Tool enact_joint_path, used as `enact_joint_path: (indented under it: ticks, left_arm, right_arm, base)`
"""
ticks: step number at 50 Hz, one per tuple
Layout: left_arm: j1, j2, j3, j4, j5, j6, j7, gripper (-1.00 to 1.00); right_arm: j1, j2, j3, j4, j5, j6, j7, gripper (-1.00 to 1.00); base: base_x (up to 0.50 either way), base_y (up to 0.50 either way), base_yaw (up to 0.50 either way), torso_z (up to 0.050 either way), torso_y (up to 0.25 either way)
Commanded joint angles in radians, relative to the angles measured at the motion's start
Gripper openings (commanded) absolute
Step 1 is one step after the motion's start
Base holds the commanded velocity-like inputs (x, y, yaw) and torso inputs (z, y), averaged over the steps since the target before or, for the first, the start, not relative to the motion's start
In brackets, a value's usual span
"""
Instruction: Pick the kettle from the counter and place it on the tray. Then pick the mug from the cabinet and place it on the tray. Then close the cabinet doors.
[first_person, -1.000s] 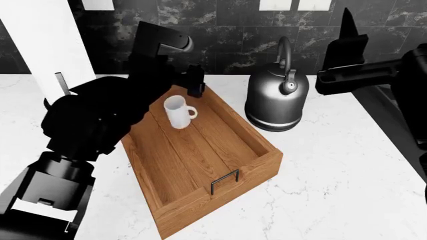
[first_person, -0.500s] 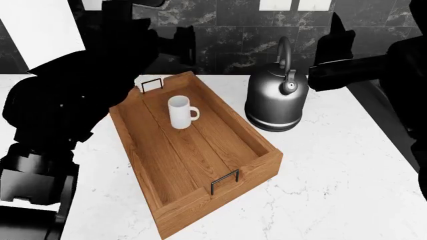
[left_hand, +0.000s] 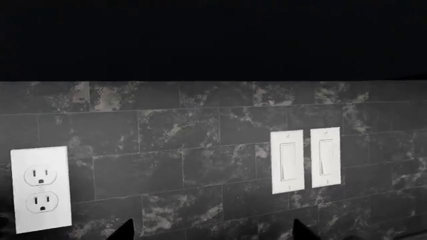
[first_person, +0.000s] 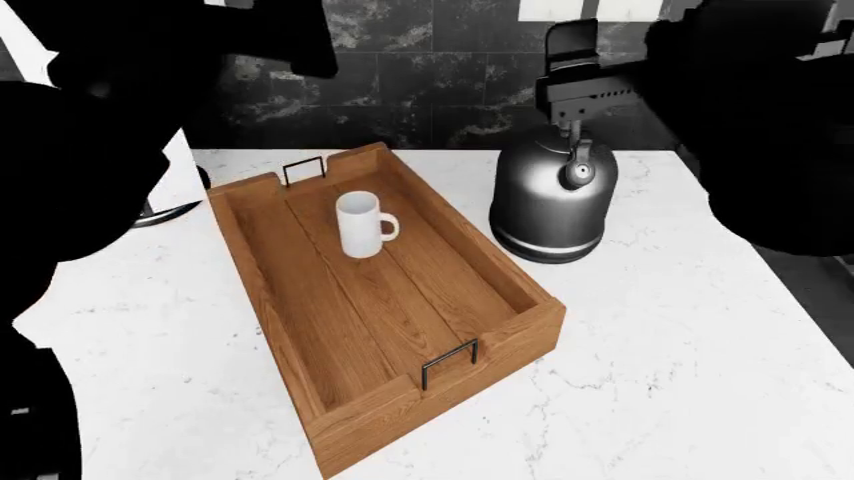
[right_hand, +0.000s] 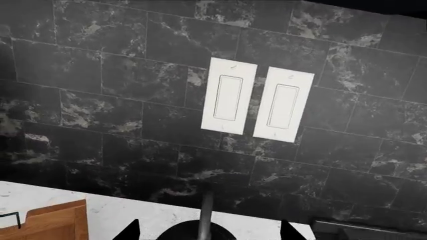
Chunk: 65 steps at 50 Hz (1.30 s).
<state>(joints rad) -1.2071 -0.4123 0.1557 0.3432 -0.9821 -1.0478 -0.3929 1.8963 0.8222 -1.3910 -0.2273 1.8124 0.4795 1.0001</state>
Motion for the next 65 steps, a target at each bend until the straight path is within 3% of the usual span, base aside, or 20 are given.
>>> enact_joint_path:
  ticks: [1,65]
  left_arm:
    - [0.025,-0.035,-0.066,0.112,-0.078,-0.049,-0.066,1.00]
    - [0.126,-0.090,-0.086,0.109,-0.079,0.025,-0.031,1.00]
  right_arm:
    - [-0.023,-0.130,-0.023,0.238,-0.009,0.004,-0.107,1.00]
    - [-0.253,-0.416,-0.102,0.916,-0.083,-0.069,-0.419,1.00]
  base:
    - [0.00,0.00,0.00,0.000,0.000]
    - [0.00,0.00,0.00,0.000,0.000]
